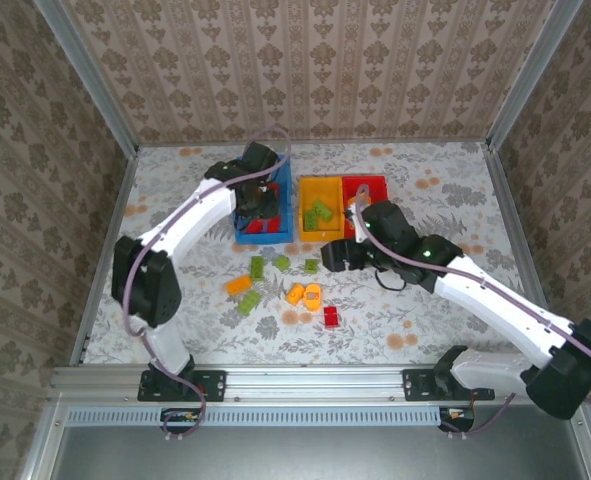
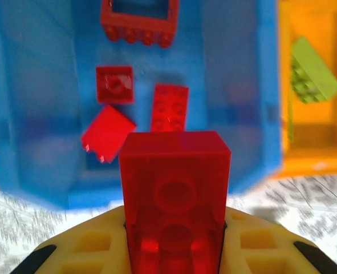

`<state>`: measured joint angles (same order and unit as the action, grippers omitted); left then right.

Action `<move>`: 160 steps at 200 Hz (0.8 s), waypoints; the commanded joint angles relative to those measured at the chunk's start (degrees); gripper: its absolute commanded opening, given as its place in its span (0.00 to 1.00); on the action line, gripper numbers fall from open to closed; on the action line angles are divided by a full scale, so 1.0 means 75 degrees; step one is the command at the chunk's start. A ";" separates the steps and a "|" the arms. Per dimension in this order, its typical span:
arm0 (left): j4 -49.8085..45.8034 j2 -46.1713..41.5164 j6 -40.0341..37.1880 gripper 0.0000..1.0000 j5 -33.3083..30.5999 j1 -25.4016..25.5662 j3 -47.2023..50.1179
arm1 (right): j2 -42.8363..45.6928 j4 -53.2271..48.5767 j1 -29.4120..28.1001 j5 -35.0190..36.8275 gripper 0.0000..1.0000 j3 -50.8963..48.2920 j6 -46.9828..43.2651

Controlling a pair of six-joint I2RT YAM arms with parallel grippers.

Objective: Sort the legos into containers by color

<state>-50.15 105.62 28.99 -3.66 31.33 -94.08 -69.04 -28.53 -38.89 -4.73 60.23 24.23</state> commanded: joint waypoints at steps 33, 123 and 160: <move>-0.0825 0.2130 -0.0867 0.29 0.0067 -0.0468 -0.2022 | -0.0503 0.0437 -0.0087 0.0065 0.82 0.0671 -0.0001; -0.0849 0.1898 -0.0919 0.53 0.0078 -0.0496 -0.1821 | -0.0740 0.0186 -0.0087 0.0172 0.83 0.0327 0.0006; -0.0657 0.0693 -0.0651 0.52 0.0008 -0.0412 -0.1021 | -0.1353 -0.0005 -0.0162 0.0169 0.81 0.0231 -0.0027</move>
<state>-54.72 119.81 22.83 -3.25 27.75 -105.45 -75.37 -25.98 -39.33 -4.51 63.22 24.18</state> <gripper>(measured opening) 0.522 0.821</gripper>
